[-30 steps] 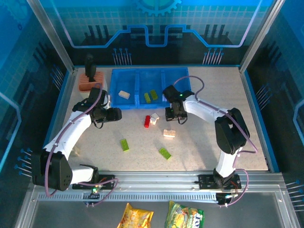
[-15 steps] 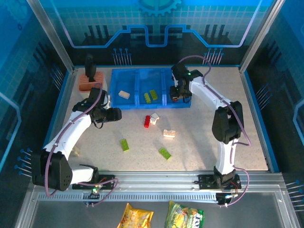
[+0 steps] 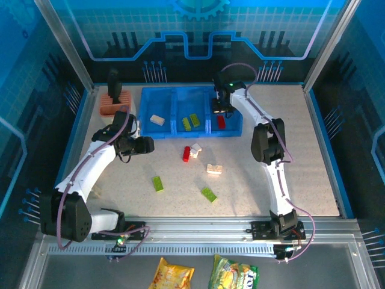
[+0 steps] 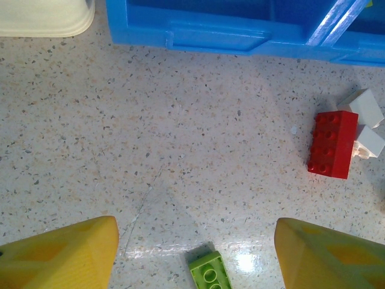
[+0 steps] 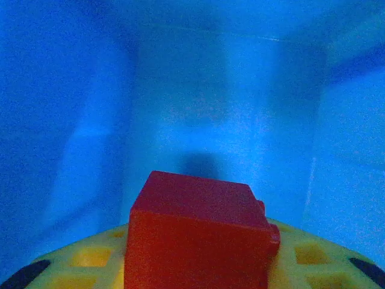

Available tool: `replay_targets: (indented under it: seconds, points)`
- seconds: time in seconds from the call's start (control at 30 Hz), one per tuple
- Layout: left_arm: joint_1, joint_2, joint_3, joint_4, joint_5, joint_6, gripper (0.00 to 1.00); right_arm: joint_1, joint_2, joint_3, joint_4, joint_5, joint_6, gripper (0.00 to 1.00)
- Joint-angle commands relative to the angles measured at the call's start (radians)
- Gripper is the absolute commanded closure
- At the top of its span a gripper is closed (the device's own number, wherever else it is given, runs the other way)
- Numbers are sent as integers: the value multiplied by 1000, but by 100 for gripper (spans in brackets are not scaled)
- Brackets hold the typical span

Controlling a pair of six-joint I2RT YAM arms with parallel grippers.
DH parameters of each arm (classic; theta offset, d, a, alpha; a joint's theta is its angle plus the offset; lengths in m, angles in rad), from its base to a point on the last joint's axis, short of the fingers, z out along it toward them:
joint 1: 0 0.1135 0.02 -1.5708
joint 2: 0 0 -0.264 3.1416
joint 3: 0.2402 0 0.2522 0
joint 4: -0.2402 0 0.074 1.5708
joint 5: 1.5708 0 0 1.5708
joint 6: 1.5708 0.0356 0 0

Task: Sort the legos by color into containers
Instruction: Place the lego in the container.

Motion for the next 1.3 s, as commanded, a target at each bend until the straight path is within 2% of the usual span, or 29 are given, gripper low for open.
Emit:
replay_targets:
  seconds: [0.0, 0.2, 0.57, 0.97, 1.27]
  points:
    - [13, 7, -18, 6, 13, 20, 30, -18, 60, 58, 18, 29, -8, 56]
    - [13, 7, -19, 9, 15, 19, 30, -28, 119, 85, 56, 28, 10, 56]
    - [13, 7, -19, 10, 24, 19, 30, -21, 93, 31, 72, 20, 23, 45]
    - [12, -4, -16, 10, 38, 14, 30, 8, -59, -44, 38, 45, 17, 43]
    - [9, 2, 4, -12, 63, -5, 30, 40, -271, -299, 54, 23, 62, 43]
